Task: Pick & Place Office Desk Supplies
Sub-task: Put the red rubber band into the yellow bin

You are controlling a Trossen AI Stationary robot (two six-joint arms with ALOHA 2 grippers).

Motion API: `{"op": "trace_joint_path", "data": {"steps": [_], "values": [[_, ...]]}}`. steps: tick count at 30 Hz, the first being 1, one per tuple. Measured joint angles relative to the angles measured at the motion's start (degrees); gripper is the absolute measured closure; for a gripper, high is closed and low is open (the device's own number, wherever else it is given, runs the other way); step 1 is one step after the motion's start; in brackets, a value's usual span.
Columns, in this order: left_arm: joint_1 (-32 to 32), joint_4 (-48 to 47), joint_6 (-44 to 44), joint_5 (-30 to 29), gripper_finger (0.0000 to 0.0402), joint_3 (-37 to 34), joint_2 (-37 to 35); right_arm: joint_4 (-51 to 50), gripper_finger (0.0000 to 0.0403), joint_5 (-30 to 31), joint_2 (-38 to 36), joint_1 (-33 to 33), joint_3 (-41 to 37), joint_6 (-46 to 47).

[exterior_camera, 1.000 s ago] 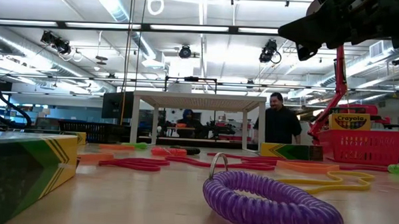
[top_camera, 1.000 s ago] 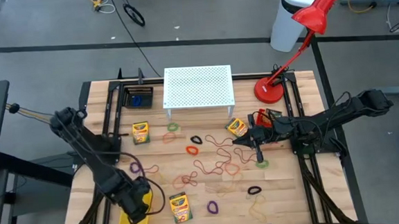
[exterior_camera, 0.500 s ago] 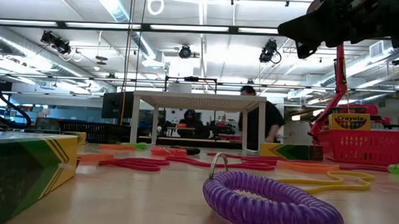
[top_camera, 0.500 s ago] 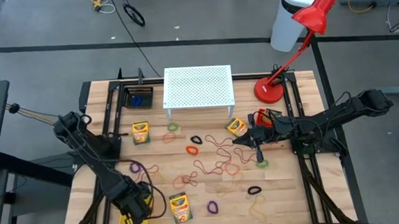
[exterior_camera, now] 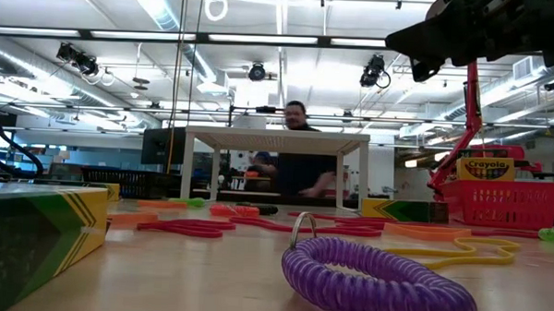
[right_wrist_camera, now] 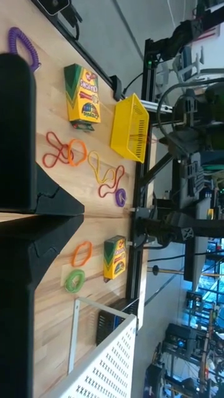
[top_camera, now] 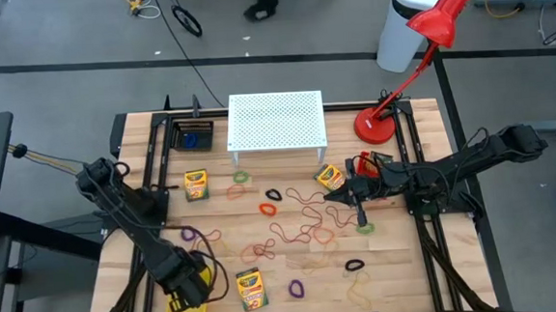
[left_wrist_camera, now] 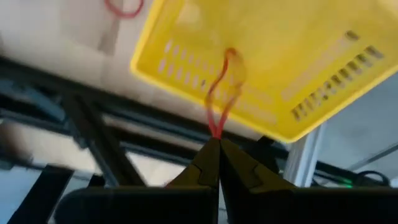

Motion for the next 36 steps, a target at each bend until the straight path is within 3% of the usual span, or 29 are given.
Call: {"op": "trace_joint_path", "data": {"steps": [4,14,24,28,31,36], "values": [[0.5,5.3,1.2,-3.6,0.0397,-0.1,0.0,0.0,0.0397,0.0,0.0,0.0,0.0,0.0],[1.0,23.1,0.4,-3.0,0.0391,-10.2,0.1,0.0,0.0397,0.0,0.0,0.0,0.0,0.0],[3.4,23.2,-3.2,-4.3,0.0304,-10.8,-0.3,0.0,0.0397,0.0,0.0,0.0,0.0,0.0],[3.8,23.9,1.3,-3.3,0.0285,-10.8,-0.3,0.2,0.0397,0.0,0.0,0.0,0.0,0.0],[4.3,25.3,5.0,-2.6,0.0296,-10.8,-0.9,0.4,0.0397,0.0,0.0,0.0,0.0,0.0],[6.4,28.1,9.7,-6.4,0.0360,-10.8,-4.9,1.4,0.0397,0.0,0.0,0.0,0.0,0.2]]}}
